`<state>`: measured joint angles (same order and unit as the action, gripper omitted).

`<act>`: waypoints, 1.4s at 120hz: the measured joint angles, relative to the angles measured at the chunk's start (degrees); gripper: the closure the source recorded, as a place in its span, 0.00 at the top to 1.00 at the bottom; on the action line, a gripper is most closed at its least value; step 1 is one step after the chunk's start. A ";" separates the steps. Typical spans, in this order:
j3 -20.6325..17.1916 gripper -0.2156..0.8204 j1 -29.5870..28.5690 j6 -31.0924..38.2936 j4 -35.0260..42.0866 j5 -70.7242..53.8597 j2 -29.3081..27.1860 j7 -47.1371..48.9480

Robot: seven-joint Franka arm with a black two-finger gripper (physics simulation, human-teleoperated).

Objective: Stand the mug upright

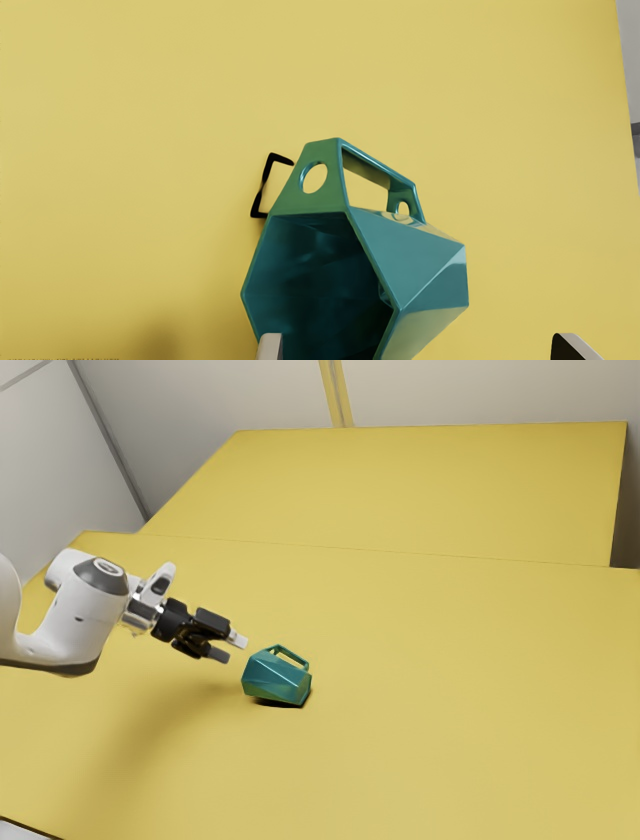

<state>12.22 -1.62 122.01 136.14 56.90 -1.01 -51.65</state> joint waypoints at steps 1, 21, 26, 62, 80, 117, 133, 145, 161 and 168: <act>0.00 0.77 -0.04 -0.01 0.00 0.04 0.09 -0.08; 0.00 0.77 -0.80 -0.17 0.03 0.50 2.03 -1.46; 0.00 0.77 -0.91 -0.19 0.00 0.55 2.44 -1.75; 0.05 0.77 2.07 -0.86 -0.06 1.03 3.33 -3.64; 0.00 0.77 2.34 -2.03 -0.04 3.38 4.17 -5.83; 0.00 0.77 2.99 -3.35 -0.06 5.02 4.36 -9.44; -0.01 0.77 4.03 -3.52 -0.06 5.40 4.74 -10.54; -0.01 0.77 4.59 -3.59 -0.06 5.85 4.99 -11.21; -0.01 0.66 5.12 -3.59 -0.06 6.49 5.15 -11.95; 0.00 0.58 5.15 -3.54 -0.06 6.62 5.14 -12.22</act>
<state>12.22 3.54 118.47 136.07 63.52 4.14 -63.87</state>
